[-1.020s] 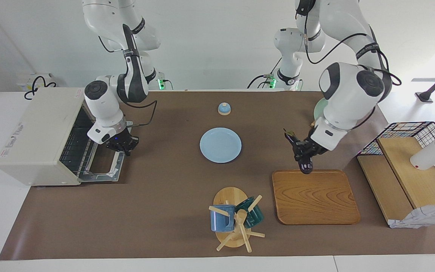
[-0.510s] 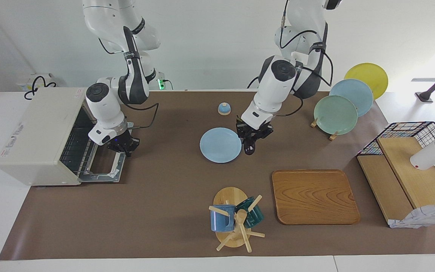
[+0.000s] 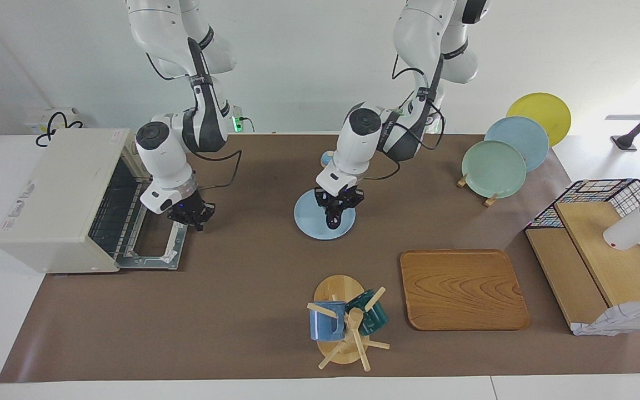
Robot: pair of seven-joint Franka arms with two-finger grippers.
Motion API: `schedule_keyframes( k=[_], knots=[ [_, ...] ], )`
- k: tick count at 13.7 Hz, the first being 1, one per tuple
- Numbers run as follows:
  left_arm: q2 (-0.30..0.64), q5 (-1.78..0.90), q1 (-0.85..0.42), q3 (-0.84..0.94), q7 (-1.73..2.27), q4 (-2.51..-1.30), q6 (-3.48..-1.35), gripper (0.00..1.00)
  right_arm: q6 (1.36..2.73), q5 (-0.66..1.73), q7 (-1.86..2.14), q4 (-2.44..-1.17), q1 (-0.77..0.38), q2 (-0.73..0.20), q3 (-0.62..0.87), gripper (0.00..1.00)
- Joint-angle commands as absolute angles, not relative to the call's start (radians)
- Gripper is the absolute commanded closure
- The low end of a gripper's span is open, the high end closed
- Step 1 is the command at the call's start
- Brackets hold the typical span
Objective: Put eggplant into oven
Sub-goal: 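Carry the eggplant with the left gripper and lower it onto the blue plate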
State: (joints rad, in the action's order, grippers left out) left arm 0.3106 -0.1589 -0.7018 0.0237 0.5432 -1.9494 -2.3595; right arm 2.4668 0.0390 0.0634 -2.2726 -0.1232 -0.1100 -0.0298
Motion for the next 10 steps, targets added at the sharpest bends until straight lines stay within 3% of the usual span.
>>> schedule_keyframes(
  k=[1, 3, 6, 7, 8, 10],
  knots=[
    [0.308, -0.173, -0.715, 0.005, 0.542, -1.959, -2.378, 1.0, 2.465, 0.064, 0.055, -2.241, -0.167, -0.104, -0.038, 0.97],
    [0.305, -0.173, -0.721, 0.005, 0.545, -1.979, -2.382, 1.0, 2.464, 0.064, 0.058, -2.233, -0.172, -0.103, -0.038, 0.01],
    [0.301, -0.173, -0.735, 0.005, 0.548, -2.014, -2.434, 1.0, 2.454, 0.064, 0.057, -2.23, -0.172, -0.097, -0.038, 0.0],
    [0.299, -0.173, -0.735, 0.005, 0.542, -2.016, -2.434, 0.88, 2.45, 0.064, 0.06, -2.23, -0.17, -0.097, -0.038, 0.0],
    [0.299, -0.173, -0.733, 0.005, 0.535, -2.014, -2.43, 0.01, 2.435, 0.063, 0.057, -2.23, -0.173, -0.097, -0.037, 0.0],
    [0.273, -0.173, -0.716, 0.005, 0.523, -2.011, -2.408, 0.0, 2.424, 0.063, 0.058, -2.215, -0.189, -0.097, -0.037, 0.0]
  ],
)
